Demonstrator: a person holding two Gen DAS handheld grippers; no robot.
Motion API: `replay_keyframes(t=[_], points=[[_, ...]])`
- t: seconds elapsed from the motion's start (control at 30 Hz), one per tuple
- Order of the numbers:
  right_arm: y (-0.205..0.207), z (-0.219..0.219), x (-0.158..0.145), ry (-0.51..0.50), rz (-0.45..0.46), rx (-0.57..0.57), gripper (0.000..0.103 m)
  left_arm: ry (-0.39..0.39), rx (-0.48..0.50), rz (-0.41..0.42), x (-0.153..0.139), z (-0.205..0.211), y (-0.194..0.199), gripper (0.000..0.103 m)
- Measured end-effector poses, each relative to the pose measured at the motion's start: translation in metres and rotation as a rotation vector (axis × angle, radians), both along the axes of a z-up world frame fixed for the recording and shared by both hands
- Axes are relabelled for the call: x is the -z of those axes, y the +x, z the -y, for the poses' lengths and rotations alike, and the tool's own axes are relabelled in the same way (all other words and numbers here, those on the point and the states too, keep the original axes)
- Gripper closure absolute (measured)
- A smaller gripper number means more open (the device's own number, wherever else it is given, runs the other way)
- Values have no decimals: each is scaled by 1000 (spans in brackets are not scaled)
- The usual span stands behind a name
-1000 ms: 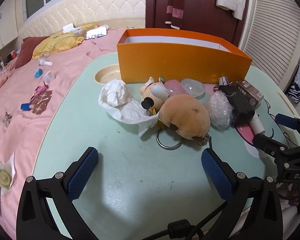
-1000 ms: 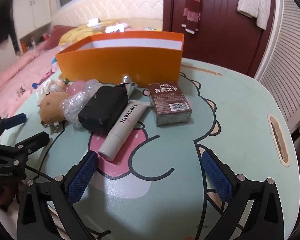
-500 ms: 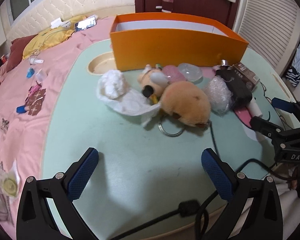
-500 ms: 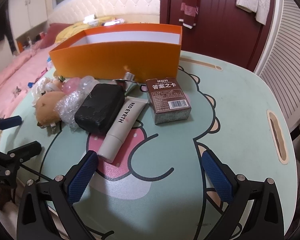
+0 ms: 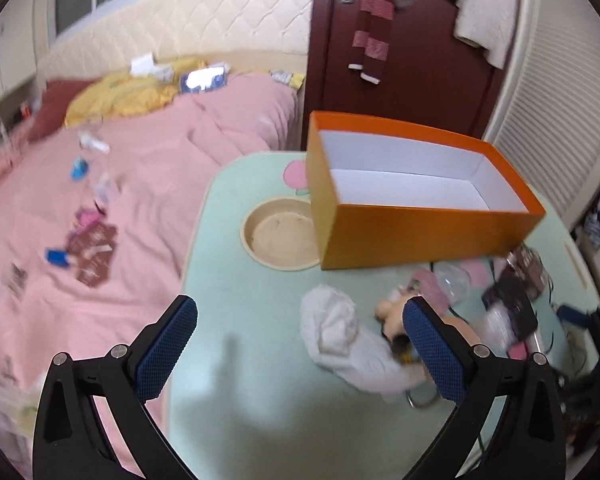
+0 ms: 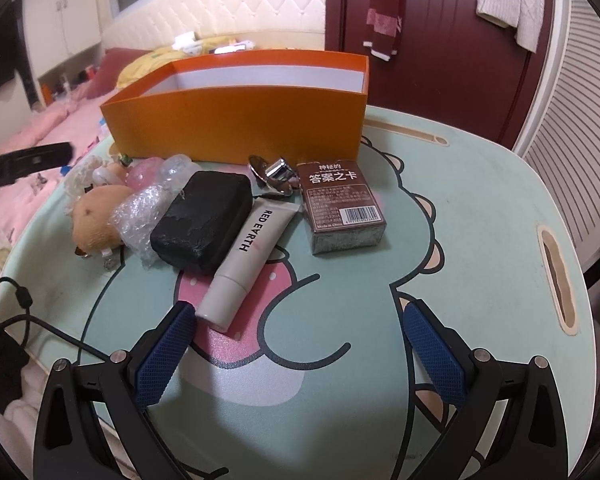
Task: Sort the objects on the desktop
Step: 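Move the left tool toward the white tissue on the table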
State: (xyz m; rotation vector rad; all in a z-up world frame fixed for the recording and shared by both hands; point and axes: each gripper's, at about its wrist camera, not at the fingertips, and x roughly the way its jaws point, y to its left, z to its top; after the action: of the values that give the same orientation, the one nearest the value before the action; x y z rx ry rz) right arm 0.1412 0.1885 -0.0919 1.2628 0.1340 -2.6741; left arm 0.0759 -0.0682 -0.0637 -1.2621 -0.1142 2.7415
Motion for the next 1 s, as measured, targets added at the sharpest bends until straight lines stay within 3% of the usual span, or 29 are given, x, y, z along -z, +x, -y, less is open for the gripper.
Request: replay_keyframes(t=[0.07, 0.17, 0.3, 0.37, 0.4, 0.47, 0.6, 0.87, 0.93, 0.97, 1.0], points=[[-1, -1, 0, -3, 0, 2, 0, 45, -24, 23, 8, 7, -7, 0], [-2, -2, 1, -5, -1, 2, 0, 24, -21, 30, 15, 4, -10, 3], [-4, -3, 1, -7, -1, 1, 0, -16, -11, 36, 23, -2, -12, 25], [-5, -3, 2, -8, -1, -1, 0, -88, 27, 18, 24, -14, -10, 35], [-5, -4, 2, -8, -1, -1, 0, -102, 42, 11, 24, -18, -9, 49], [-6, -5, 2, -8, -1, -1, 0, -116, 71, -2, 22, -23, -6, 68], [-6, -6, 2, -11, 0, -1, 0, -97, 85, -3, 20, -26, -3, 68], [-7, -7, 3, -9, -1, -2, 0, -113, 20, -3, 22, -27, -9, 65], [-10, -9, 0, -8, 3, -5, 0, -128, 18, 3, 23, -29, -10, 36], [-10, -8, 1, -8, 3, -5, 0, -128, 4, 21, 26, -27, -13, 15], [-10, -9, 1, -7, 3, -4, 0, -122, -6, 31, 28, -25, -15, 13]])
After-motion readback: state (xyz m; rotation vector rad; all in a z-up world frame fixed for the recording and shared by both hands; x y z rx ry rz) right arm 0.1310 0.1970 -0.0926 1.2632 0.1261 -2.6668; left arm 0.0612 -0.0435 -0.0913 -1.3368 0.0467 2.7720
